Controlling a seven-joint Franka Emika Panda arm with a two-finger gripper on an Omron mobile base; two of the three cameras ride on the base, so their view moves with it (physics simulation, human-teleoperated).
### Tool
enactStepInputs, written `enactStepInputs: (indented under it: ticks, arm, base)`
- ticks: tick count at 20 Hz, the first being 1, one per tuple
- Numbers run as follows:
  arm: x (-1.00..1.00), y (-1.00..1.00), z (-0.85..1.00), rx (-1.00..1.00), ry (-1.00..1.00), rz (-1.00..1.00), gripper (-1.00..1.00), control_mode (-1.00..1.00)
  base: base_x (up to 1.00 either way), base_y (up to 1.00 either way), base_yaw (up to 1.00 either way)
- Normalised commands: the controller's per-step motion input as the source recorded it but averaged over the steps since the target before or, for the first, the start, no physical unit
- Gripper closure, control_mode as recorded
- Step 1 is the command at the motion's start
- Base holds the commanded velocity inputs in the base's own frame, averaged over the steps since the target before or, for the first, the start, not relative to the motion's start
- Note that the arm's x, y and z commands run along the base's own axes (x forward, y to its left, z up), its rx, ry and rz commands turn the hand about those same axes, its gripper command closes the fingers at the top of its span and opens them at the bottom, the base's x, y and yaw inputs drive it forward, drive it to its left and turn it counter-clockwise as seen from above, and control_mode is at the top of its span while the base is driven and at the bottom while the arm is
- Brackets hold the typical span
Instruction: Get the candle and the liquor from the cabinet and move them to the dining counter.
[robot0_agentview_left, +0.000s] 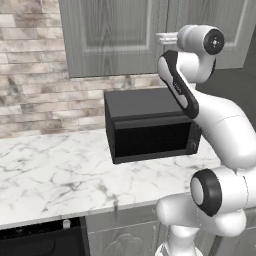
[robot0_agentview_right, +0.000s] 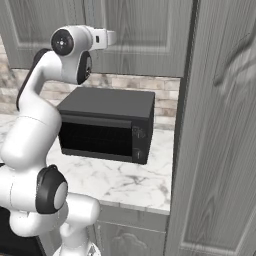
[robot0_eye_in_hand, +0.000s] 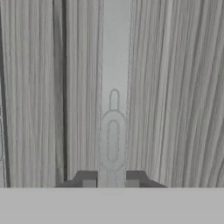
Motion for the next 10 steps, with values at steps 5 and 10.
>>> enactStepInputs:
  ticks: [5,10]
  arm:
    - [-0.45,-0.05,-0.06,0.0,-0.01,0.0,1.0,-1.0]
    - [-0.82,-0.3,0.0,0.0,-0.06,0.0,1.0,-1.0]
  base:
    - [0.0,0.0,0.0]
    - [0.0,0.0,0.0]
